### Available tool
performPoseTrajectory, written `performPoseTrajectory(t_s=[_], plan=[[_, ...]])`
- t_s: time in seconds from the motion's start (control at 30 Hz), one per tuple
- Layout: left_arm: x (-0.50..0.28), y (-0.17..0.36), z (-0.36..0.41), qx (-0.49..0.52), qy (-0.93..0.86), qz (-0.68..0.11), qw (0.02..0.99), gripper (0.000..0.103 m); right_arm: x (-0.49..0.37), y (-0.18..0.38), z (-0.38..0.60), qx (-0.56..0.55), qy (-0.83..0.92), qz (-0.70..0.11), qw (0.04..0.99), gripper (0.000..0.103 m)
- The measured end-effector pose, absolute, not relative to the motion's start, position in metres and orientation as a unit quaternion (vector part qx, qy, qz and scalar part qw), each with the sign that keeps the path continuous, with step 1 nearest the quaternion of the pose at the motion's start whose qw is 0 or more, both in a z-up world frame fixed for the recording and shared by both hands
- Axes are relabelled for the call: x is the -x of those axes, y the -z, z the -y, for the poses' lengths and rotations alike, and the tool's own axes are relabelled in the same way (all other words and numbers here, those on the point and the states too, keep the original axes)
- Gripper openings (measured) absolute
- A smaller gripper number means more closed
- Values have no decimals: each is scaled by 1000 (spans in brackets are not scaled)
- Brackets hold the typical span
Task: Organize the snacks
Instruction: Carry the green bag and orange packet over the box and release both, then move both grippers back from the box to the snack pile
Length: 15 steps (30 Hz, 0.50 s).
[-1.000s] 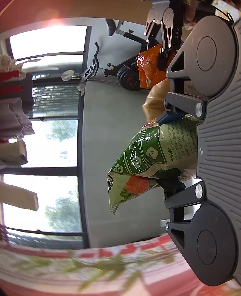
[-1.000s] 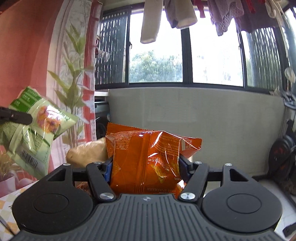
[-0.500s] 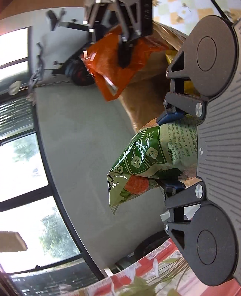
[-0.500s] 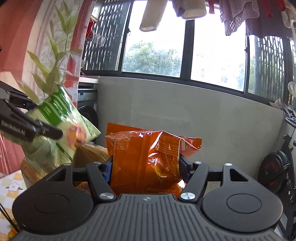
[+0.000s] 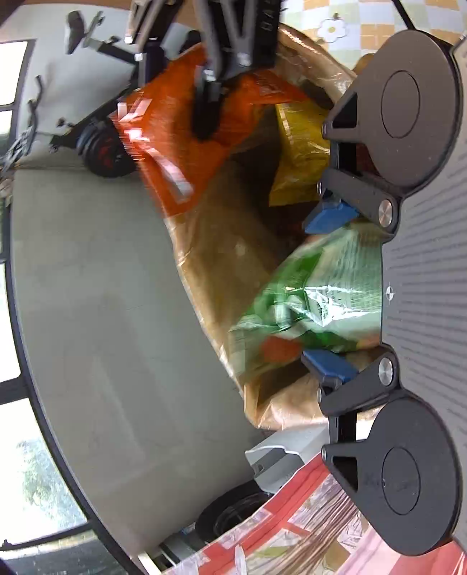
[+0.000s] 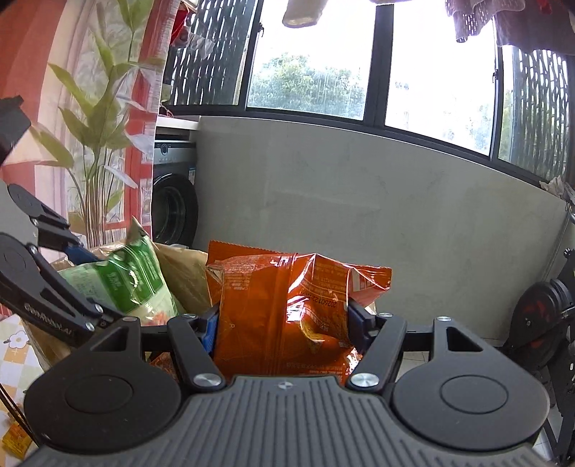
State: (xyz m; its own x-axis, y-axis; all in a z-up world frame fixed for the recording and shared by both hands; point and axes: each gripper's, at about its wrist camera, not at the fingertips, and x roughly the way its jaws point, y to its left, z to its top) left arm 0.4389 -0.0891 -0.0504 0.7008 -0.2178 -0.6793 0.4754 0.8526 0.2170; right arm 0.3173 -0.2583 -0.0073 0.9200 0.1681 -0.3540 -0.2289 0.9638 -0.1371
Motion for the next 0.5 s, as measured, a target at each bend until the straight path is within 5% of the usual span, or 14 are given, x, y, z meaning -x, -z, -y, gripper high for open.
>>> performPoseTrajectory(t_s=[0.13,0.5], plan=[[-435,42,74,-156,181,-325,915,77,-323,9,252,82,-111,-193,971,81],[-377,14,26,-83,146,-271,948,77,-286,-8,268,2,-138,-184,973,82]])
